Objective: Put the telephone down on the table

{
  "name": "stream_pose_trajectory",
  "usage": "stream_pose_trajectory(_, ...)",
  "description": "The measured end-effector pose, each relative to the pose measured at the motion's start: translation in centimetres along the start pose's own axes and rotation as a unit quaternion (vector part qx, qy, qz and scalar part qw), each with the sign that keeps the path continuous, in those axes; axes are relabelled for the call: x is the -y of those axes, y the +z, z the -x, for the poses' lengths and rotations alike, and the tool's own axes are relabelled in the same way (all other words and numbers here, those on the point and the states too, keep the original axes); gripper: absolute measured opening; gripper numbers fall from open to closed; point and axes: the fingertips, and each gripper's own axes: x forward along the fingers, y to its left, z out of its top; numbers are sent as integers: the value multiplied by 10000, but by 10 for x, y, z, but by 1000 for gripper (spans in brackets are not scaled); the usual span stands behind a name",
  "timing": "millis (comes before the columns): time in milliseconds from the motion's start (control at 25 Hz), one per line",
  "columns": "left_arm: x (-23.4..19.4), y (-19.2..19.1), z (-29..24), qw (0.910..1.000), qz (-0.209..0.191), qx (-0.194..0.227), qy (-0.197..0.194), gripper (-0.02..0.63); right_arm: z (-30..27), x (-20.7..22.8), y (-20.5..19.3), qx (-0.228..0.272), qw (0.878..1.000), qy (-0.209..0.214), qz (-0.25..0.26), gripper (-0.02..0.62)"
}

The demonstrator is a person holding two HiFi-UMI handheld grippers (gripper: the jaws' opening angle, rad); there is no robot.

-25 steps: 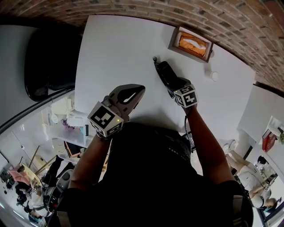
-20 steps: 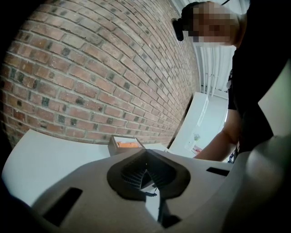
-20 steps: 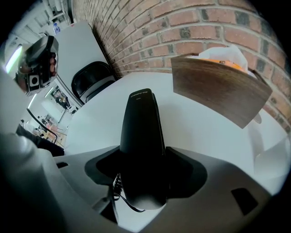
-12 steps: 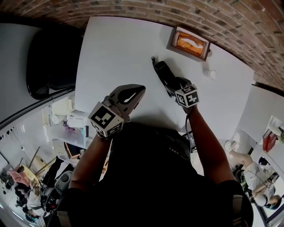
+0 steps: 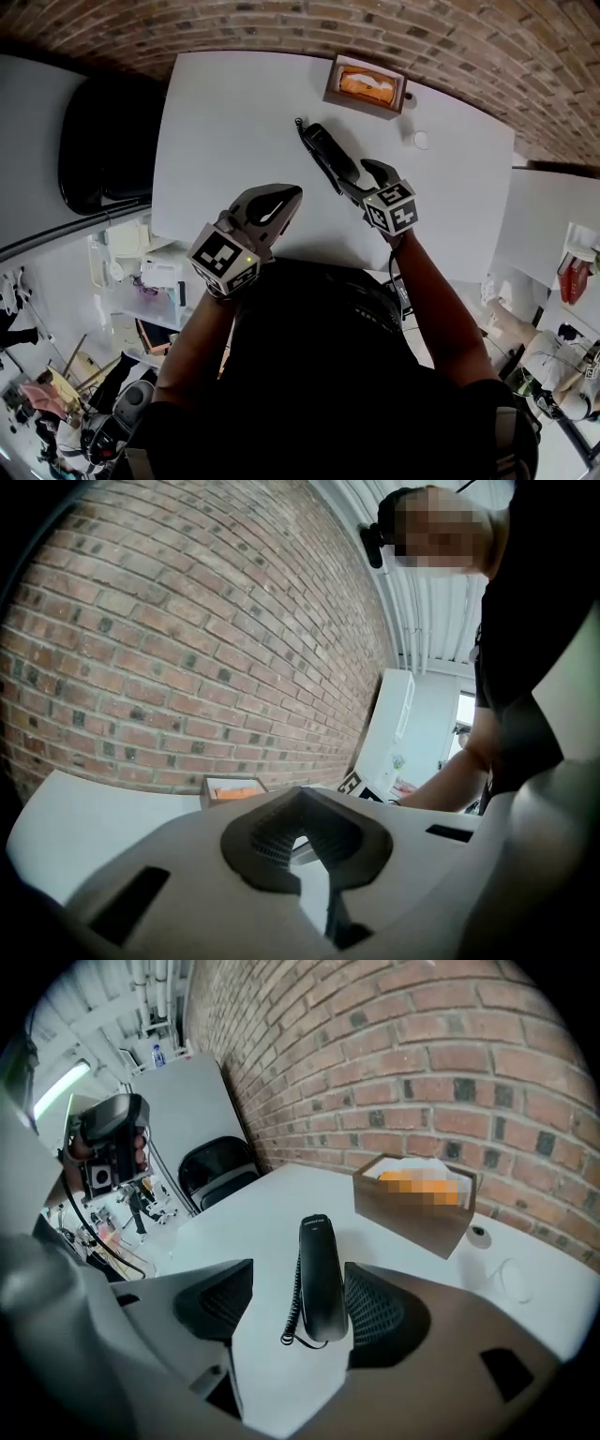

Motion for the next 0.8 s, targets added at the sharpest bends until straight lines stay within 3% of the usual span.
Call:
stream_pose_trajectory(280,56,5,0,9996,-247,130,-15,8,67,-29,22,660,9975,29,237,285)
stream_pose_trajectory(720,99,6,9,9985,-540,124,-23,8,119,-42,18,912,9953,-51,308,281)
stream_pose_trajectory(800,103,5,14,9985,-535,92,-10,8,126,-51,18,974,9946,-36,361,232)
